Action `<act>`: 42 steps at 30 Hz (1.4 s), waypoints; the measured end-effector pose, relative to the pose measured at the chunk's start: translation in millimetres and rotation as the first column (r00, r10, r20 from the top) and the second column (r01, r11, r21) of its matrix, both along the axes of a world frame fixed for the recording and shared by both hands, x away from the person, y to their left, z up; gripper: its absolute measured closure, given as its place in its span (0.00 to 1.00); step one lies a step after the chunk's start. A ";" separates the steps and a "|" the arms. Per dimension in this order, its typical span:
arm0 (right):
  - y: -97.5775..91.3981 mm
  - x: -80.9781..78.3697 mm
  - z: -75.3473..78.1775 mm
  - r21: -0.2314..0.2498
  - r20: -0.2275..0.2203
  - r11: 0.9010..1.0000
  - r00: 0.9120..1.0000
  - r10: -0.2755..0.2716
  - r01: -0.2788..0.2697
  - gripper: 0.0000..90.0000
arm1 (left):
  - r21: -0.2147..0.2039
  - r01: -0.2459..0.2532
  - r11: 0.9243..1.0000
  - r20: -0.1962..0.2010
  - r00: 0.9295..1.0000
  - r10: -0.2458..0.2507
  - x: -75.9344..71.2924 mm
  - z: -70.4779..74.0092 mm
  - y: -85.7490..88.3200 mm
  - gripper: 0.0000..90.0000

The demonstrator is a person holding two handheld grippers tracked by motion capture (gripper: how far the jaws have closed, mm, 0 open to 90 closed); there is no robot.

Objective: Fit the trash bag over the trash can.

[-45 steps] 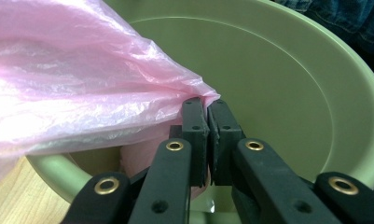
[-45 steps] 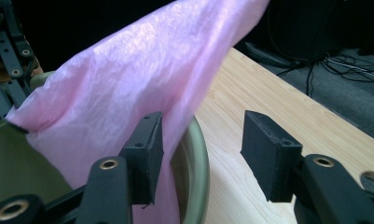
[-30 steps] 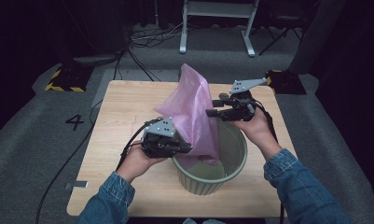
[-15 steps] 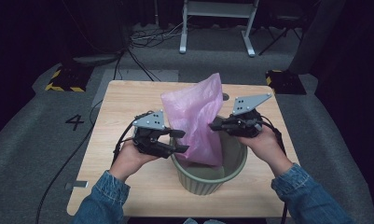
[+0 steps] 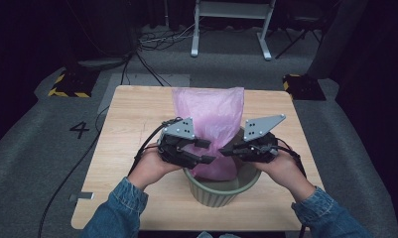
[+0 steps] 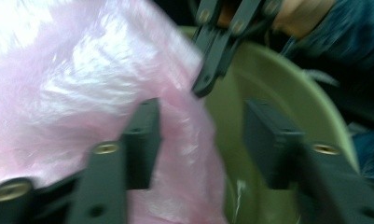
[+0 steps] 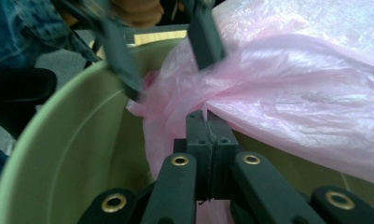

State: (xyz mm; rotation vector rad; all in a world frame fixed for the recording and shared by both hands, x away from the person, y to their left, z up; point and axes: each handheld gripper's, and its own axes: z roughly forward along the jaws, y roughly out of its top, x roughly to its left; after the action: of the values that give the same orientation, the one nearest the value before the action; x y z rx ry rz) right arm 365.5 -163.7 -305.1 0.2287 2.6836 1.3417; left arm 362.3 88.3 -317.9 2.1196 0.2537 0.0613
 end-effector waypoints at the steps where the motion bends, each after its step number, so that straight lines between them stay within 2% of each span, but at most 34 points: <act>1: -0.6 -1.3 0.4 0.003 0.000 1.000 1.000 0.002 -0.002 0.99 | 0.010 -0.004 1.000 -0.007 1.000 0.004 0.6 -1.2 -0.7 0.67; 4: -2.8 -5.3 1.3 0.015 -0.005 1.000 1.000 0.013 -0.013 0.99 | 0.031 -0.005 0.999 0.009 1.000 0.004 -0.5 -4.4 -1.4 0.90; 5: -3.4 -6.2 1.3 0.014 -0.006 1.000 1.000 0.014 -0.014 0.98 | 0.013 -0.001 1.000 0.003 1.000 0.001 -1.6 -5.8 -0.7 0.96; 6: -4.7 -7.2 1.2 0.016 -0.007 1.000 1.000 0.016 -0.016 0.96 | -0.015 0.002 1.000 0.007 1.000 -0.002 -3.1 -6.9 1.6 0.98; 7: -7.4 -8.3 1.1 0.021 -0.012 1.000 1.000 0.016 -0.015 0.93 | -0.028 0.002 1.000 0.007 1.000 -0.001 -4.9 -7.6 2.8 0.99; 9: -12.9 -9.7 1.0 0.026 -0.021 1.000 1.000 0.010 -0.010 0.87 | -0.023 0.007 1.000 0.018 1.000 -0.007 -9.7 -8.8 4.6 0.99; 12: -25.3 -9.0 3.1 0.049 -0.061 0.999 0.998 -0.015 0.018 0.73 | 0.030 0.019 0.999 0.044 0.999 -0.020 -18.0 -11.2 2.2 0.99; 14: -31.2 -7.5 5.6 0.073 -0.077 0.996 0.996 -0.036 0.042 0.65 | 0.054 0.026 0.998 0.042 0.999 -0.028 -20.8 -12.9 -1.1 0.99; 16: -35.3 -5.3 7.7 0.091 -0.104 0.994 0.993 -0.050 0.060 0.62 | 0.079 0.037 0.996 0.033 0.999 -0.040 -21.8 -14.9 -5.1 0.99; 20: -38.1 -1.9 12.7 0.136 -0.123 0.987 0.990 -0.071 0.088 0.57 | 0.095 0.038 0.995 0.027 0.999 -0.041 -21.8 -14.9 -6.4 0.99; 23: -36.9 1.2 17.4 0.171 -0.133 0.982 0.989 -0.063 0.085 0.62 | 0.100 0.044 0.994 0.022 0.999 -0.046 -21.4 -15.3 -6.3 0.99; 24: -36.2 1.1 18.5 0.169 -0.126 0.982 0.990 -0.064 0.085 0.71 | 0.090 0.043 0.995 0.017 0.999 -0.045 -21.1 -15.5 -5.6 0.99; 25: -34.9 -1.0 20.0 0.154 -0.086 0.984 0.993 -0.077 0.089 0.85 | 0.071 0.039 0.997 0.012 0.999 -0.040 -20.6 -15.6 -4.4 0.97; 26: -33.4 -3.5 19.7 0.146 -0.052 0.985 0.995 -0.083 0.090 0.91 | 0.048 0.024 0.999 0.011 1.000 -0.025 -20.7 -15.4 -2.9 0.91; 27: -31.0 -5.4 18.2 0.130 -0.045 0.988 0.996 -0.077 0.082 0.94 | 0.034 0.009 0.999 0.019 1.000 -0.009 -20.5 -15.0 -1.7 0.81; 28: -29.0 -7.2 16.6 0.115 -0.037 0.990 0.996 -0.076 0.080 0.96 | 0.022 -0.016 1.000 0.025 1.000 0.015 -20.0 -13.4 1.0 0.72; 31: -18.9 -17.4 8.2 0.036 0.033 0.998 0.998 -0.060 0.059 0.98 | -0.034 -0.042 0.999 0.019 0.999 0.042 -18.8 -8.3 6.5 0.59; 35: -5.4 -29.8 1.3 -0.034 0.095 0.999 0.995 -0.021 0.024 0.98 | -0.062 -0.043 0.997 0.020 0.999 0.045 -18.6 -0.9 5.1 0.54; 38: 1.2 -34.3 -1.2 -0.052 0.113 0.999 0.994 0.002 0.004 0.98 | -0.042 -0.031 0.999 0.018 0.999 0.032 -18.1 0.0 -1.2 0.54; 42: -1.1 -37.2 2.1 -0.010 0.117 1.000 0.993 -0.002 0.003 0.98 | 0.044 -0.013 0.999 0.009 1.000 0.013 -15.6 -8.7 -10.4 0.56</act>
State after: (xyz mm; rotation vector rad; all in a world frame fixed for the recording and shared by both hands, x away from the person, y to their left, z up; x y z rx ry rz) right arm 328.4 -164.9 -303.0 0.1472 2.5923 1.2977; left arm 346.6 77.9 -326.5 2.1610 0.2631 0.0839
